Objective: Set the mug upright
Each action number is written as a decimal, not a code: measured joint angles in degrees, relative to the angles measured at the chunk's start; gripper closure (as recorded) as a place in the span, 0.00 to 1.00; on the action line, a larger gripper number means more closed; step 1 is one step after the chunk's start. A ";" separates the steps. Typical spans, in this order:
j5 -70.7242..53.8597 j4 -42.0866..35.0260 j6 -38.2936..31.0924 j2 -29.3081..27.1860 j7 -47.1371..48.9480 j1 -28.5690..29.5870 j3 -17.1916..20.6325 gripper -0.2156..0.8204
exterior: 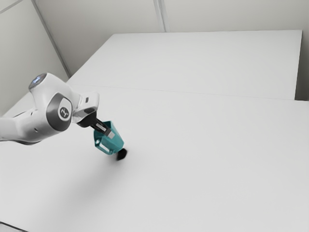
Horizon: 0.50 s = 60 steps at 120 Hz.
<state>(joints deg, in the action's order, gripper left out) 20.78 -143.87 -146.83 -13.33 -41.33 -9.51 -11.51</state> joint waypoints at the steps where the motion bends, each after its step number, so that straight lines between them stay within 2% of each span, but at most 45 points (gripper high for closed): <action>1: 0.00 -0.04 -0.16 0.06 0.26 0.00 0.00 0.97; 60: 1.17 -0.40 -3.90 3.16 11.03 -0.05 0.24 0.97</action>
<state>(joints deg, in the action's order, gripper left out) 21.95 -144.26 -150.73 -10.17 -30.30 -9.56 -11.28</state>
